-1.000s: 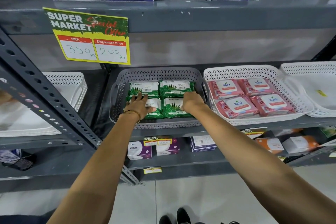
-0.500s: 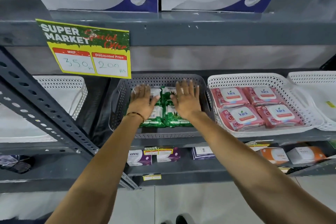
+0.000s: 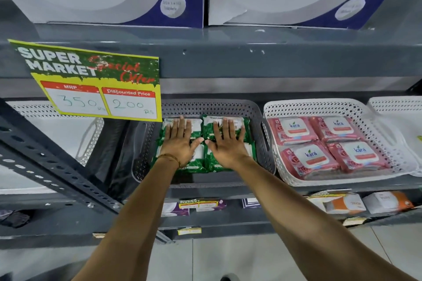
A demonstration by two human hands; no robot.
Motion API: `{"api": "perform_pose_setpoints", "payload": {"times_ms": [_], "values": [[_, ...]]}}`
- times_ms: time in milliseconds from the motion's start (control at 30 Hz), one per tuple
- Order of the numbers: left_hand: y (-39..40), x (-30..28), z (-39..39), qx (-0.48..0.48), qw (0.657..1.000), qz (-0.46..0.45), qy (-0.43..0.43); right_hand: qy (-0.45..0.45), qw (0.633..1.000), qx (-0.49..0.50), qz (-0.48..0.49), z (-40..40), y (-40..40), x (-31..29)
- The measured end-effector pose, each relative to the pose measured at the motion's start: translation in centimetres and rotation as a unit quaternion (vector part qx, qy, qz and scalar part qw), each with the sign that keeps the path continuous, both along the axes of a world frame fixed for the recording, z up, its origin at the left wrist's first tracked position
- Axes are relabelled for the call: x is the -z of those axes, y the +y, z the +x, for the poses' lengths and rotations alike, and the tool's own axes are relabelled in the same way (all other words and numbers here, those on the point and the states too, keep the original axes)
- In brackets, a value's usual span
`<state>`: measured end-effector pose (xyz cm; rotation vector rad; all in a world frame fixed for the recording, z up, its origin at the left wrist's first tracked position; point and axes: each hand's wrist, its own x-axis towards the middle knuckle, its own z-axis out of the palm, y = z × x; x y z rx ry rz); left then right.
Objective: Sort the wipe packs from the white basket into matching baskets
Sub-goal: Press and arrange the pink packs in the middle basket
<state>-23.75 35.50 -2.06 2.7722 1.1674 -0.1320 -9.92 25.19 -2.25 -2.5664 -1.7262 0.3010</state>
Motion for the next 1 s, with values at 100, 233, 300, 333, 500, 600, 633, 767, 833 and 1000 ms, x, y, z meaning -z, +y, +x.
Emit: {"api": "perform_pose_setpoints", "payload": {"times_ms": [100, 233, 300, 333, 500, 600, 633, 767, 833, 1000], "values": [[-0.1, -0.2, 0.0, 0.0, 1.0, -0.008, 0.004, 0.005, 1.0, -0.001, 0.005, 0.0, 0.0, -0.1], [-0.2, -1.3, 0.2, -0.004, 0.999, -0.034, 0.021, 0.039, 0.999, 0.003, 0.004, 0.0, -0.2, -1.1], [-0.6, -2.0, 0.5, -0.013, 0.999, -0.048, -0.007, 0.069, 0.996, 0.011, 0.054, 0.0, -0.5, -2.3], [-1.1, -2.5, 0.8, -0.019, 0.998, -0.048, -0.036, 0.07, 0.993, 0.018, 0.096, 0.3, -1.0, -3.0], [-4.5, -4.7, 4.3, -0.012, 0.99, -0.016, -0.139, 0.003, 0.975, 0.065, 0.212, 3.8, -5.2, -6.2], [-8.1, -6.1, 8.5, 0.028, 0.986, -0.005, -0.162, -0.007, 0.965, 0.113, 0.236, 7.5, -9.1, -7.1], [-9.4, -6.5, 9.9, 0.042, 0.984, -0.001, -0.173, -0.012, 0.962, 0.126, 0.244, 8.9, -10.4, -7.2], [-14.8, -7.2, 16.0, 0.138, 0.97, -0.032, -0.198, 0.011, 0.966, 0.163, 0.202, 15.4, -16.1, -6.8], [-16.9, -6.9, 18.8, 0.19, 0.967, -0.069, -0.156, 0.027, 0.971, 0.171, 0.166, 18.6, -18.4, -6.3], [-20.0, -5.3, 23.8, 0.218, 0.973, -0.073, -0.002, 0.093, 0.988, 0.112, 0.05, 25.5, -22.6, -5.5]]}}
